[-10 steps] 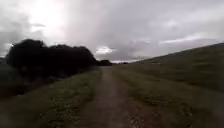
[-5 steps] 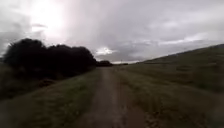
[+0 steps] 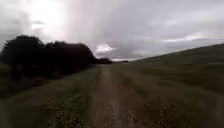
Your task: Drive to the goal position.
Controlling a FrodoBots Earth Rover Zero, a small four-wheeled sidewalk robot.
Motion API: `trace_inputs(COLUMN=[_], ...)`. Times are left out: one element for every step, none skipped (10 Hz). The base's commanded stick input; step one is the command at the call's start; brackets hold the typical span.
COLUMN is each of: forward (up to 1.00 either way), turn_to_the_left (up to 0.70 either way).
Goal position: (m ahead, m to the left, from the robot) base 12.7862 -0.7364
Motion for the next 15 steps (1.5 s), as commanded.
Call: trace_inputs(forward=[0.7, 0.7, 0.7, 0.7, 0.7, 0.7, 0.7, 0.7, 0.7, 0.7, 0.7, 0.7, 0.7, 0.7, 0.7], turn_to_the_left=[0.0, 0.0, 0.0, 0.0, 0.0, 0.0, 0.0, 0.0, 0.0, 0.0, 0.0, 0.0, 0.0, 0.0, 0.0])
